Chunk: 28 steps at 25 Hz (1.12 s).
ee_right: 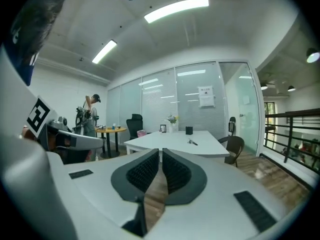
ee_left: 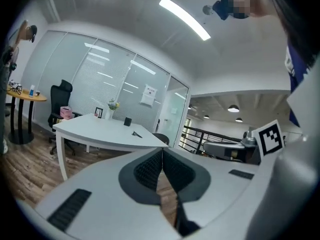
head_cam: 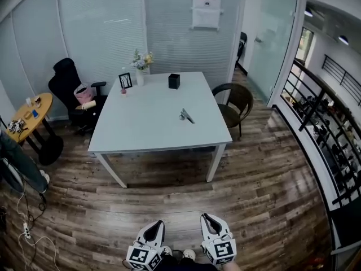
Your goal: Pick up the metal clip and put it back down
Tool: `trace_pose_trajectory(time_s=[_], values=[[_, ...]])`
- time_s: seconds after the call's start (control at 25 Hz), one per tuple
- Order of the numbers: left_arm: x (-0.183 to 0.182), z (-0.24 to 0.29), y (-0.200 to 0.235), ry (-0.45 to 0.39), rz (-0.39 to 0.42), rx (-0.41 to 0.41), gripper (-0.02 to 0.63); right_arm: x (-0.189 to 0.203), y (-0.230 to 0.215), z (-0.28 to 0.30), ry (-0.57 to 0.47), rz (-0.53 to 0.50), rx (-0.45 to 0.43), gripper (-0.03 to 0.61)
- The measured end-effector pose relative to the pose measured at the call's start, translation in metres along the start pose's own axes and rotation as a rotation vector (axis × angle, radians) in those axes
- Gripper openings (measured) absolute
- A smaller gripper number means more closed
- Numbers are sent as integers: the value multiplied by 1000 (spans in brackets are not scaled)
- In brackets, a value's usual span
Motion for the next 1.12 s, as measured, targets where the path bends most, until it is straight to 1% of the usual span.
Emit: trace_pose_trajectory(time_s=[0.04, 0.08, 0.12, 0.16, 0.2, 0.24, 0.36, 0.44, 0.56, 0.72, 0.8, 0.92, 1.12], values=[[-1, -2, 1, -2, 6, 11, 8, -1, 3, 1, -4, 5, -10, 54], [-3, -4, 2, -6, 4, 28, 54, -3, 6, 1, -4, 11, -23, 157], [-4, -5, 2, -12, -5, 49, 123, -3, 9, 2, -4, 17, -34, 262], [-5, -6, 1, -18, -17, 70, 217, -4, 11, 1, -6, 25, -43, 300], [-6, -7, 0, -23, -26, 87, 276, -3, 14, 1, -9, 36, -54, 325], [-7, -8, 1, -26, -27, 99, 307, -3, 16, 1, -16, 51, -68, 334], [-10, -9, 5, -22, 11, 107, 413, -6, 22, 3, -47, 89, -85, 474], [-13, -9, 9, -21, 36, 107, 431, -8, 25, 6, -44, 67, -74, 479], [-17, -10, 14, -25, 54, 125, 443, -9, 31, 11, -24, 39, -60, 474], [-21, -11, 23, -5, 66, 195, 443, -9, 39, 18, -8, 20, -13, 479], [-23, -11, 30, -7, 55, 226, 443, -7, 42, 22, 2, 17, 11, 479], [-26, -12, 39, -24, 31, 251, 443, -1, 47, 24, 20, 24, 42, 474], [-29, -10, 52, -18, 31, 265, 443, 7, 58, 25, 50, 32, 48, 472]])
Point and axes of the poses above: the fingertips, and each gripper's own axes: z forward along the fingers, y to its left, x out of its underside, the point moved 2 cm from there along -z, backward along the fingers, and after that the axes turned 2 degrees about -y, right-handed, at the moved point
